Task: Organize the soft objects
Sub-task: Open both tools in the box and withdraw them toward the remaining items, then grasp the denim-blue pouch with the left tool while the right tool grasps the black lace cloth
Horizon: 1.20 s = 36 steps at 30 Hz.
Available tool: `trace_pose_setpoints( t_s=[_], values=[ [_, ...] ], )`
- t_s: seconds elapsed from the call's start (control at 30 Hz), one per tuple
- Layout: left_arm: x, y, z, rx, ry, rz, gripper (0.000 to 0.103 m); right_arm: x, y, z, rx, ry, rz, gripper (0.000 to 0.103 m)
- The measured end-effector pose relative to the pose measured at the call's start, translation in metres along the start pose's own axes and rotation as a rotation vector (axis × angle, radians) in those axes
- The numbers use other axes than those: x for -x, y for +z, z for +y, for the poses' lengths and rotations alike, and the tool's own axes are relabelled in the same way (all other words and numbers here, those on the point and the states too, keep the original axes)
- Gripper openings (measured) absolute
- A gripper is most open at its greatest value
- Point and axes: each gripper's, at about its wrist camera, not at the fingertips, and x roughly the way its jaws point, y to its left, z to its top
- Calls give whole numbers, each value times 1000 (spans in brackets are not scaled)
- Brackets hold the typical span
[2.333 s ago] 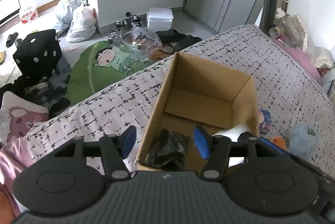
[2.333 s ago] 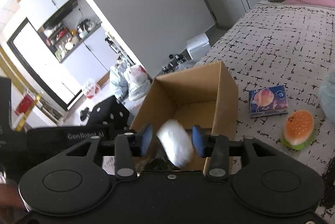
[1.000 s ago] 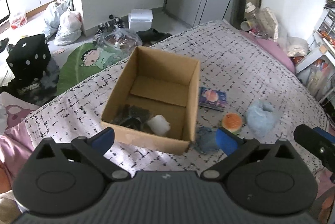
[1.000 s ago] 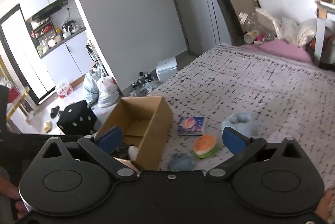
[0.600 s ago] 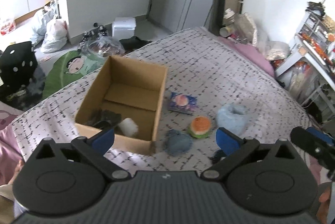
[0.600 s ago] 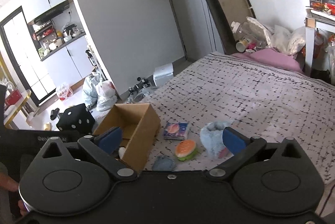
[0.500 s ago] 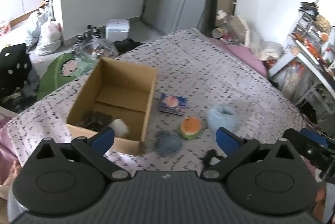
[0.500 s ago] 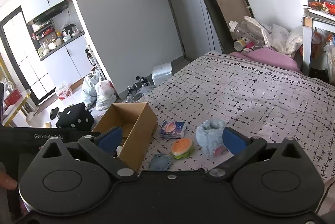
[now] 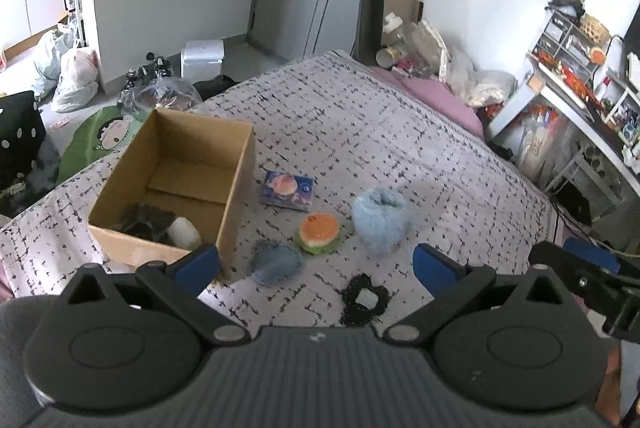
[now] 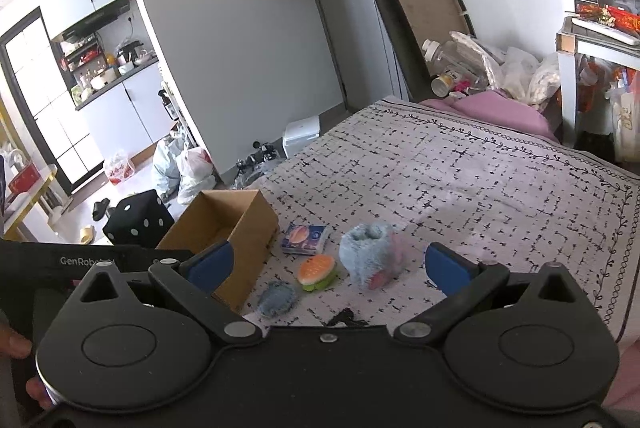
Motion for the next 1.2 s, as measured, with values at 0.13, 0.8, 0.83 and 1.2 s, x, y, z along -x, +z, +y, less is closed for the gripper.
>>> trace_pose_setpoints(
  t_s=[0.13,0.8,0.83,1.2],
  values=[
    [-4,-1,-11,-17,14,16,102,-1,2,-9,1,0,30,103],
    [-46,-6,-14,19,65,61,99,-53,-5,-59,-229,-26,205,101],
    [-48,-7,-13,24,67,62,99,-57,-6,-59,-235,-27,215,101],
    [-92,-9,-1,86,88,138,83,-108,-25,-64,-341,19,368,86]
  ],
)
